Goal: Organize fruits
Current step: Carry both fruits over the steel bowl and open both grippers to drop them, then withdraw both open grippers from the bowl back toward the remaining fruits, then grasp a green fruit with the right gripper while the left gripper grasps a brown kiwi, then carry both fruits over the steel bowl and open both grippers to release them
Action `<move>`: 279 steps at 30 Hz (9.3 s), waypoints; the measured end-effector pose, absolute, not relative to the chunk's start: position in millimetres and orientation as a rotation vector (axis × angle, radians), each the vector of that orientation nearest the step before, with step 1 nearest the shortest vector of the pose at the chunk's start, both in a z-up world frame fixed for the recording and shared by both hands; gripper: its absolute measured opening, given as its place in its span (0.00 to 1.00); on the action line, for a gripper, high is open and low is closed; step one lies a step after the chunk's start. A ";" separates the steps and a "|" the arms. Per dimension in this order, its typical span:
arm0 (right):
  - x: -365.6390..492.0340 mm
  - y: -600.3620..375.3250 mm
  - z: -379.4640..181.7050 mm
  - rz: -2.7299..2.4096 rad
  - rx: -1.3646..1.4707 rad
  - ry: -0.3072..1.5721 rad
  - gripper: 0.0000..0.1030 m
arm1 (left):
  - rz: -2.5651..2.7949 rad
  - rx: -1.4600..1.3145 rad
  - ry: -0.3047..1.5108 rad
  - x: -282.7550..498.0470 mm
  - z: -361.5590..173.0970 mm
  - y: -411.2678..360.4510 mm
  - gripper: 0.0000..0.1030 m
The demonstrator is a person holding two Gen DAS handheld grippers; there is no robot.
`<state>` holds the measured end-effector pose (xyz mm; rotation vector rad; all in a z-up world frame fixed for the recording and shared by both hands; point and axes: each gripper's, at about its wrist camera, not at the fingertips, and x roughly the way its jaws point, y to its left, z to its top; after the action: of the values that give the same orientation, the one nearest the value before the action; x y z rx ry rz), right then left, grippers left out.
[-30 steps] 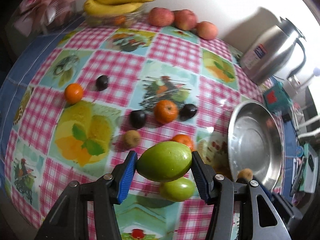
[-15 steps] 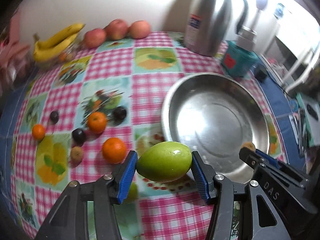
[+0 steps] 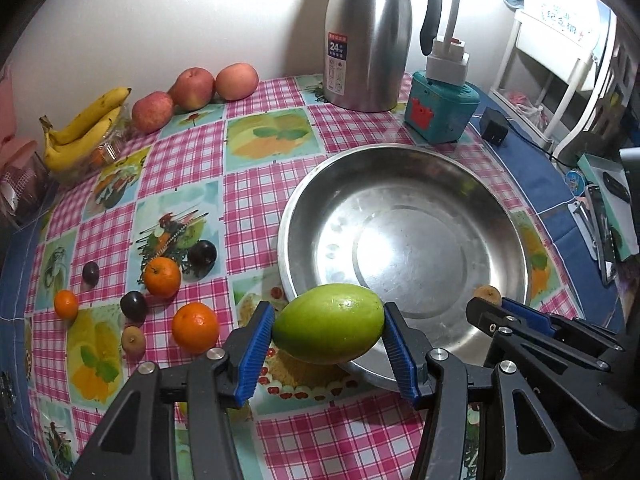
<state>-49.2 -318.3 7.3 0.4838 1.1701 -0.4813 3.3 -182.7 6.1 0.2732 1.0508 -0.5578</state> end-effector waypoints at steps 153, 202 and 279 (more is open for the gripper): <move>17.0 -132.0 -36.8 -0.180 0.299 1.335 0.98 | 0.005 0.029 1.331 93.0 -49.6 40.2 1.00; 18.7 -137.9 -34.5 -0.125 0.374 1.317 0.51 | -0.270 -0.125 1.280 96.3 -46.7 -5.8 0.35; -41.9 -344.6 -3.3 -0.560 0.629 1.128 0.51 | -0.575 0.344 1.035 27.5 -13.7 -221.1 0.25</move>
<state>-41.9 -344.6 -3.3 0.6287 1.1279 -0.5596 27.5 -221.1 -13.7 0.3437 1.0346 -0.5749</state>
